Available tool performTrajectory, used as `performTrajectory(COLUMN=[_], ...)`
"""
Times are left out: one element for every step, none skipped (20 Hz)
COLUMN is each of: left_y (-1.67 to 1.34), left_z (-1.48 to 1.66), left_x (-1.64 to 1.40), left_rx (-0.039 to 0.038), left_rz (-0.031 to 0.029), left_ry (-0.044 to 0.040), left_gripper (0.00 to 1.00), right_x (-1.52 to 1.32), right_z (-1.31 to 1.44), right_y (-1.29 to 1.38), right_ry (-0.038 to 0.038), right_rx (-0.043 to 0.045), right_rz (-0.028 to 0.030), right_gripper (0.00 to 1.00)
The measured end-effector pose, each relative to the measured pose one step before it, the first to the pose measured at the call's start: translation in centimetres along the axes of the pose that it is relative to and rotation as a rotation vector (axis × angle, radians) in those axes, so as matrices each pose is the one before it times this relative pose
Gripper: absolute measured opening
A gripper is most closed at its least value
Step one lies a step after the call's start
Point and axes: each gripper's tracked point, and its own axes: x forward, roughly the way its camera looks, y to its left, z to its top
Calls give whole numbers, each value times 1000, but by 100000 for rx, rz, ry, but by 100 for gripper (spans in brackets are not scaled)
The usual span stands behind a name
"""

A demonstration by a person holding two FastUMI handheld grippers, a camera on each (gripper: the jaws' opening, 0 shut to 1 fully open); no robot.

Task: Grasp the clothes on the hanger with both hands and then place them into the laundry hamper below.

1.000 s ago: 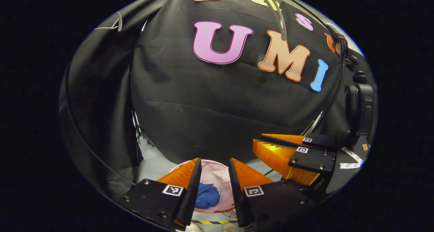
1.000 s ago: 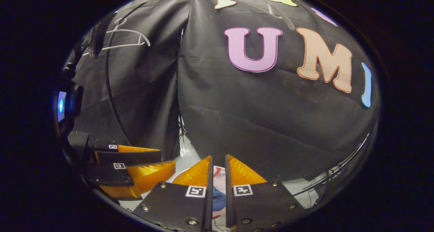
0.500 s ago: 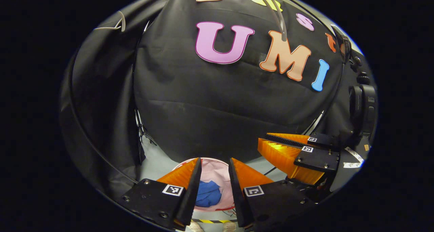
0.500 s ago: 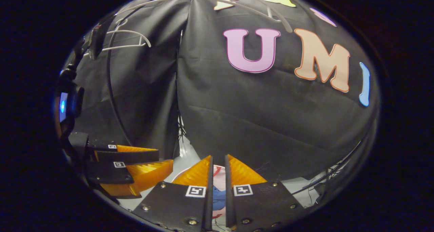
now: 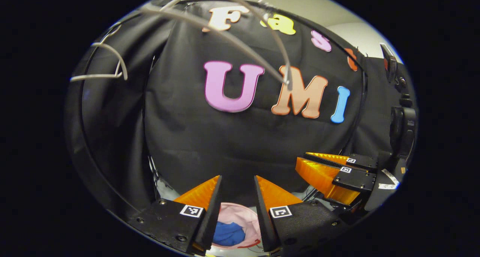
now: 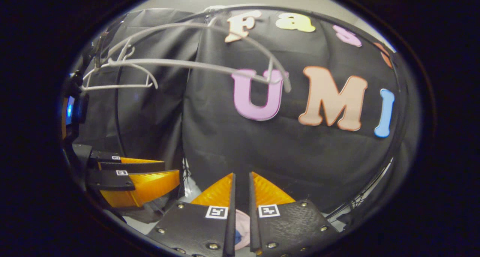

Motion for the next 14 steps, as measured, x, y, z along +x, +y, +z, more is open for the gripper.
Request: performTrajectory(left_y=[-768, -481, -974, -906, -628, -597, -717, -479, -137, -468, -405, -423, -561, -590], left_z=[1398, 1571, 1341, 1383, 855, 998, 1351, 1139, 1027, 831, 691, 725, 714, 667], left_x=[-235, -220, -161, -244, -354, 14, 56, -111, 178, -87, -240, -77, -20, -5], left_rx=[549, 192, -44, 208, 305, 731, 674, 1321, 1360, 1176, 430, 144, 48, 375], left_rz=[-663, -189, -927, -803, -483, -511, -383, 189, -243, 119, 134, 192, 125, 0], left_ry=[-3396, -3339, -3552, -3106, -2118, -2227, -2295, -2174, -1870, -1735, -1290, -1303, -1162, -1464], left_gripper=[50, 50, 55, 55, 62, 66, 77, 83, 90, 96, 92, 92, 93, 92], right_x=[-835, -592, -691, -156, -682, -529, -454, -530, -420, -377, -273, -388, -616, -486], right_z=[1535, 1570, 1610, 1245, 1569, 1342, 1272, 1179, 1153, 967, 820, 642, 567, 659], right_y=[-811, -878, -955, -504, -772, -503, -440, -549, -509, -629, -599, -634, -982, -876], right_ry=[-3122, -3351, -3176, -2669, -2573, -2466, -2558, -2583, -2134, -1723, -1360, -833, -1121, -1088], right_rx=[166, -379, -580, -339, 167, 689, 694, 486, 414, 517, 704, 738, 356, 201], right_rz=[-1837, -1953, -1675, -1479, -1234, -616, -687, -791, -739, -897, -347, -836, -1191, -1268], right_gripper=[15, 15, 25, 27, 24, 31, 39, 47, 55, 63, 74, 85, 96, 96])
